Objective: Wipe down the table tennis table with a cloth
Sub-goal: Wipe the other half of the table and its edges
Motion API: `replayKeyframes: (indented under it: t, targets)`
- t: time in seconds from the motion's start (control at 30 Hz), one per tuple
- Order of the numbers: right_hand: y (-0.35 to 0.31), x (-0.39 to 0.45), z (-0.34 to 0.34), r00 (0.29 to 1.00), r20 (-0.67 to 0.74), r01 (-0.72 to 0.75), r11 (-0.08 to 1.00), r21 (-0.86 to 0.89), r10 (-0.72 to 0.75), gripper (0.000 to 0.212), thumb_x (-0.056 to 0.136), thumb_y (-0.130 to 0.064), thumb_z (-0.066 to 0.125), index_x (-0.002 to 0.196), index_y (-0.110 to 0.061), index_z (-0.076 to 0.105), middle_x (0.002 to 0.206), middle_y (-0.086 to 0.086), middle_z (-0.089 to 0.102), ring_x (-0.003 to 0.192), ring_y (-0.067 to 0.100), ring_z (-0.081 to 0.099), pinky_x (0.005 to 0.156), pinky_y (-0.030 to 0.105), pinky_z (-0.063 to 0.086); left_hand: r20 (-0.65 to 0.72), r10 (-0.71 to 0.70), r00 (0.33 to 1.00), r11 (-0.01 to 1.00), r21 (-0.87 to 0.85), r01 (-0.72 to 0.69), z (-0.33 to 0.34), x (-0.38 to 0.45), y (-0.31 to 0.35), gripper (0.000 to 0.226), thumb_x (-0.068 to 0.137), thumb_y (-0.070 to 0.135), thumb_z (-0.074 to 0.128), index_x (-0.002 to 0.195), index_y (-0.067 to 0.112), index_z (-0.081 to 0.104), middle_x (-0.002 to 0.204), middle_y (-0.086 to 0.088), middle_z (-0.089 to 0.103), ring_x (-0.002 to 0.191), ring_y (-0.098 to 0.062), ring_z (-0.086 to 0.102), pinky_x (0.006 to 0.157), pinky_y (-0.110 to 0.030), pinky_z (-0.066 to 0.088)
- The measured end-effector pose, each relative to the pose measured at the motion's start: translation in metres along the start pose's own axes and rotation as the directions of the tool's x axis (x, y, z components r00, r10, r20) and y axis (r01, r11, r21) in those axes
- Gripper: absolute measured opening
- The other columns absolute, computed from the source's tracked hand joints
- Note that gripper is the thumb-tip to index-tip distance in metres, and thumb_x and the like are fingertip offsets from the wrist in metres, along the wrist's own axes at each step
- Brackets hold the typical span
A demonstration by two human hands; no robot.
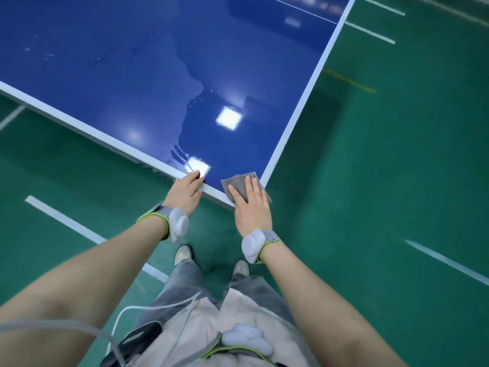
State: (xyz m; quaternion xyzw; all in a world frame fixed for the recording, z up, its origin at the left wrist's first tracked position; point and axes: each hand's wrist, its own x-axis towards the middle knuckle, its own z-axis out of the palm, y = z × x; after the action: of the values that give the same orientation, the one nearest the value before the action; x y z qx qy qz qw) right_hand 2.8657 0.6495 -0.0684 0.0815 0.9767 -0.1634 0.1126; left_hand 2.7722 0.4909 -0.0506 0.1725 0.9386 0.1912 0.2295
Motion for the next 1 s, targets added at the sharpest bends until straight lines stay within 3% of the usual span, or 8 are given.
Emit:
replayKeyframes:
  t: [0.13,0.27,0.47,0.53,0.6,0.7,0.77,1.0]
  targets:
    - [-0.019,0.005,0.002,0.998,0.023,-0.052,0.998,-0.027,0.053,0.055,0.102,-0.019,0.029,0.151,-0.035,0.01,0.159,0.007,-0.011,0.146,0.025,-0.015,0.116,0.039,-0.009,-0.02,0.041,0.999,0.999,0.008,-0.041,-0.001,0.001,-0.012,0.042,0.1,0.015,0.032,0.142,0.011,0.034,0.153,-0.003,0.021,0.142,-0.019,0.014,0.115,-0.031,0.004]
    - [-0.052,0.025,0.007,0.997,0.043,-0.068,0.997,-0.039,0.07,0.056,0.102,-0.017,0.029,0.151,-0.036,0.008,0.159,0.007,-0.012,0.146,0.024,-0.015,0.116,0.039,-0.009,-0.008,0.124,0.992,0.991,0.043,-0.124,-0.012,0.009,-0.028,0.043,0.099,0.014,0.035,0.141,0.006,0.035,0.152,-0.005,0.024,0.139,-0.022,0.021,0.112,-0.026,0.009]
    - [-0.079,0.045,0.009,0.999,0.035,0.035,0.999,0.029,-0.036,0.052,0.1,-0.015,0.033,0.148,-0.034,0.025,0.16,0.001,-0.001,0.147,0.018,-0.008,0.118,0.035,-0.005,0.047,0.145,0.988,0.984,0.098,-0.149,-0.052,0.019,-0.077,0.062,0.086,0.033,0.023,0.139,0.006,0.039,0.15,-0.01,0.027,0.136,-0.026,0.025,0.11,-0.027,0.012]
    - [-0.073,0.045,0.011,0.99,-0.048,-0.131,0.989,0.067,0.134,0.051,0.101,-0.016,0.033,0.147,-0.036,0.027,0.16,0.0,0.001,0.147,0.017,-0.007,0.118,0.034,-0.005,0.027,0.123,0.992,0.988,0.088,-0.125,-0.064,0.029,-0.097,0.063,0.083,0.036,0.023,0.136,0.01,0.044,0.147,-0.012,0.029,0.133,-0.029,0.026,0.108,-0.026,0.013]
    - [-0.076,0.046,0.014,0.921,-0.127,-0.356,0.927,0.117,0.369,0.05,0.102,-0.018,0.032,0.147,-0.036,0.026,0.16,0.001,0.0,0.147,0.018,-0.008,0.116,0.032,-0.005,-0.011,0.067,0.998,0.994,0.085,-0.066,-0.077,0.041,-0.116,0.045,0.094,0.03,0.033,0.134,0.013,0.046,0.148,-0.012,0.025,0.132,-0.029,0.025,0.108,-0.026,0.013]
    - [-0.096,0.055,0.015,0.838,-0.123,-0.517,0.845,0.137,0.532,0.05,0.103,-0.023,0.03,0.149,-0.038,0.019,0.16,0.004,-0.006,0.146,0.021,-0.012,0.116,0.036,-0.006,-0.022,0.022,1.0,0.998,0.06,-0.021,-0.09,0.053,-0.129,0.039,0.097,0.017,0.038,0.135,0.01,0.041,0.151,-0.011,0.019,0.139,-0.026,0.016,0.11,-0.025,0.008]
    - [-0.118,0.069,0.018,0.858,-0.112,-0.489,0.863,0.128,0.502,0.052,0.102,-0.021,0.031,0.149,-0.039,0.017,0.16,0.004,-0.008,0.146,0.023,-0.013,0.116,0.037,-0.007,0.009,0.039,0.999,0.998,0.053,-0.039,-0.098,0.058,-0.136,0.041,0.098,0.016,0.037,0.138,0.008,0.037,0.153,-0.011,0.015,0.142,-0.024,0.01,0.111,-0.025,0.007]
    - [-0.183,0.1,0.033,0.976,-0.092,-0.183,0.975,0.129,0.195,0.051,0.101,-0.017,0.033,0.148,-0.035,0.026,0.16,0.002,-0.002,0.147,0.021,-0.008,0.117,0.036,-0.005,0.07,0.16,0.985,0.982,0.089,-0.165,-0.105,0.063,-0.161,0.046,0.098,0.017,0.037,0.143,0.008,0.028,0.155,-0.01,0.013,0.144,-0.022,0.005,0.115,-0.029,0.003]
